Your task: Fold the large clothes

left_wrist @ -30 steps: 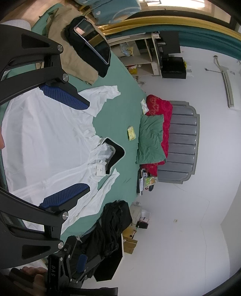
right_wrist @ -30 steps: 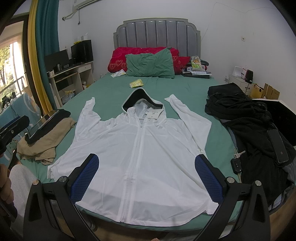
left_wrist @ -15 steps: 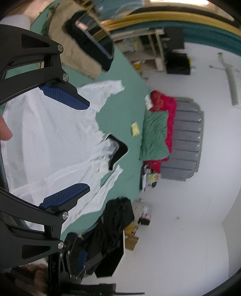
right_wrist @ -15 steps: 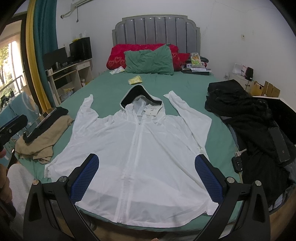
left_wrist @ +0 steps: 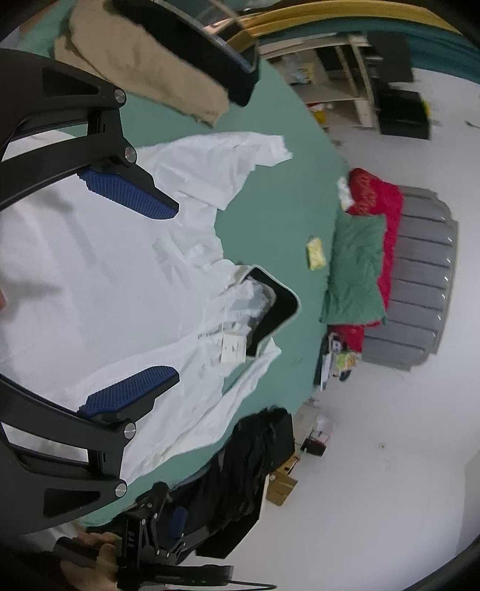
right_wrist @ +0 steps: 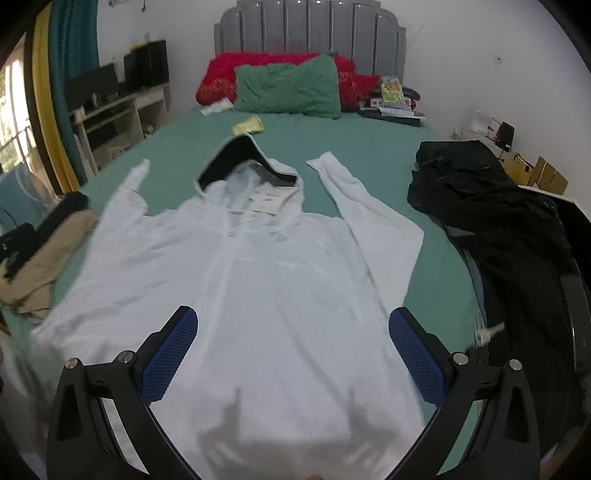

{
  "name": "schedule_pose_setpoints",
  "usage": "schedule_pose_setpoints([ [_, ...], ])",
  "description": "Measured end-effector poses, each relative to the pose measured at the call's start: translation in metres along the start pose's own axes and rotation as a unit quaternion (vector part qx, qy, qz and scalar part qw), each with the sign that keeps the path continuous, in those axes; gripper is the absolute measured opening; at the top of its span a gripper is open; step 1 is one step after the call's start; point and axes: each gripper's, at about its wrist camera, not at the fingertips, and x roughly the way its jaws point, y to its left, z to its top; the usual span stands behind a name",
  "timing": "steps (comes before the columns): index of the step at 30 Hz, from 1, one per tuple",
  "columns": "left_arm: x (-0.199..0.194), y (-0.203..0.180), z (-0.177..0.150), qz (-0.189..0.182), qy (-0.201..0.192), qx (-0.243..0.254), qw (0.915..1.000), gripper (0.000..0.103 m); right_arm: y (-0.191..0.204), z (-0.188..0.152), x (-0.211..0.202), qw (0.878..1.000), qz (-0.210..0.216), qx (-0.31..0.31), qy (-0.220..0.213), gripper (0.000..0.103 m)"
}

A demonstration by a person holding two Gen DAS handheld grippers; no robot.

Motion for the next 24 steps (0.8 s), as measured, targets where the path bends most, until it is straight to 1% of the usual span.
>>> schedule_pose_setpoints([
  [2,0.032,0.012,0.004,-0.003,0.015,-0.005,0.9999,0.084,-0.008,0.012,0.026,1.000,-0.006,-0.013,0.007,0.102],
  [4,0.056,0.021,0.007,-0.003,0.019,-0.004,0.9998,0.084,-0.018,0.026,0.055,1.000,-0.006,-0.026,0.016,0.101],
  [5,0.069,0.026,0.009,0.000,0.026,-0.002,0.9997,0.084,-0.022,0.033,0.067,0.999,-0.006,-0.029,0.020,0.095],
  [6,0.085,0.031,0.012,0.001,0.037,0.006,0.9993,0.084,-0.028,0.042,0.084,0.999,-0.005,-0.031,0.024,0.092],
  [8,0.111,0.039,0.017,0.019,0.055,0.022,0.9981,0.084,-0.036,0.057,0.114,0.999,-0.001,-0.031,0.036,0.081],
  [9,0.123,0.044,0.019,0.029,0.060,0.024,0.9975,0.084,-0.041,0.065,0.130,0.999,0.004,-0.029,0.041,0.079],
  [10,0.135,0.052,0.021,0.034,0.065,0.021,0.9971,0.084,-0.045,0.074,0.146,0.999,0.010,-0.027,0.046,0.074],
  [11,0.149,0.060,0.024,0.031,0.071,0.015,0.9969,0.084,-0.047,0.082,0.163,0.998,0.014,-0.028,0.050,0.069],
  [12,0.159,0.064,0.026,0.029,0.074,0.011,0.9968,0.084,-0.049,0.090,0.178,0.998,0.015,-0.032,0.052,0.066],
  [14,0.173,0.073,0.028,0.030,0.076,0.006,0.9966,0.084,-0.049,0.108,0.212,0.997,0.005,-0.051,0.056,0.051],
  [15,0.179,0.077,0.027,0.032,0.078,0.005,0.9964,0.084,-0.048,0.115,0.226,0.997,0.001,-0.057,0.059,0.049],
  [17,0.184,0.084,0.024,0.040,0.079,0.002,0.9961,0.084,-0.050,0.127,0.258,0.995,-0.007,-0.064,0.071,0.040],
  [19,0.190,0.092,0.019,0.057,0.084,-0.003,0.9948,0.084,-0.054,0.133,0.286,0.994,-0.018,-0.064,0.087,0.034],
  [20,0.193,0.095,0.017,0.066,0.089,-0.004,0.9939,0.084,-0.060,0.134,0.298,0.993,-0.017,-0.054,0.102,0.028],
  [21,0.196,0.098,0.015,0.069,0.094,-0.006,0.9932,0.084,-0.064,0.134,0.308,0.992,-0.010,-0.045,0.114,0.022],
  [23,0.198,0.101,0.015,0.065,0.101,-0.014,0.9927,0.084,-0.071,0.135,0.309,0.994,-0.004,-0.039,0.105,0.002],
  [24,0.196,0.101,0.015,0.058,0.099,-0.018,0.9932,0.084,-0.072,0.136,0.302,0.994,-0.004,-0.041,0.100,0.002],
])
